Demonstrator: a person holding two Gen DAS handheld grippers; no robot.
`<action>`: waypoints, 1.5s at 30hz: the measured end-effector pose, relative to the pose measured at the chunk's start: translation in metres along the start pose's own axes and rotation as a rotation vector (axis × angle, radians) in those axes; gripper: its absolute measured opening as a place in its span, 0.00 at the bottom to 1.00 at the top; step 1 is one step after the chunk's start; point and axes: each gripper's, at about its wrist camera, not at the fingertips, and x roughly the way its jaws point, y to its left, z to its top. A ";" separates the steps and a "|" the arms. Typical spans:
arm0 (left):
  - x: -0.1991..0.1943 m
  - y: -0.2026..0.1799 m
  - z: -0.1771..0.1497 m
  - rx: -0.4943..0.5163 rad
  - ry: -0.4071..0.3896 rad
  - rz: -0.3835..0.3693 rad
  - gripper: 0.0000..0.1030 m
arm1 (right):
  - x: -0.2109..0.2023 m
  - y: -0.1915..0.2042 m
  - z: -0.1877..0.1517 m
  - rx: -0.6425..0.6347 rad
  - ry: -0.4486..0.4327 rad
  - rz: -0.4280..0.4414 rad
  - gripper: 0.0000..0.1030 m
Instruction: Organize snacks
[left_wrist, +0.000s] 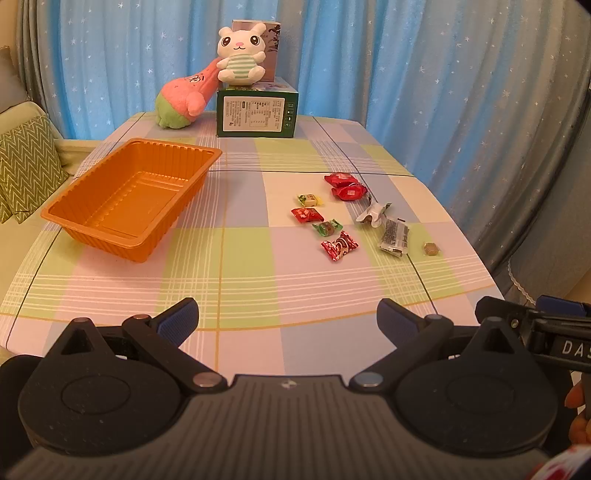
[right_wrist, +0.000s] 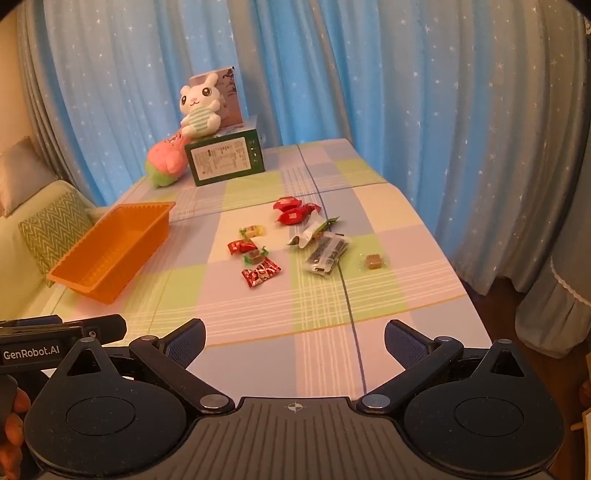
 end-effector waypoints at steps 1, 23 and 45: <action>0.000 0.000 0.000 -0.001 0.000 -0.001 0.99 | 0.000 0.000 0.000 0.001 -0.002 0.003 1.00; 0.000 -0.007 0.001 0.009 -0.004 0.002 0.99 | 0.000 -0.001 0.002 0.005 -0.001 0.001 1.00; 0.000 -0.007 0.001 0.007 -0.003 0.000 0.99 | 0.000 -0.004 0.002 0.013 0.003 -0.007 1.00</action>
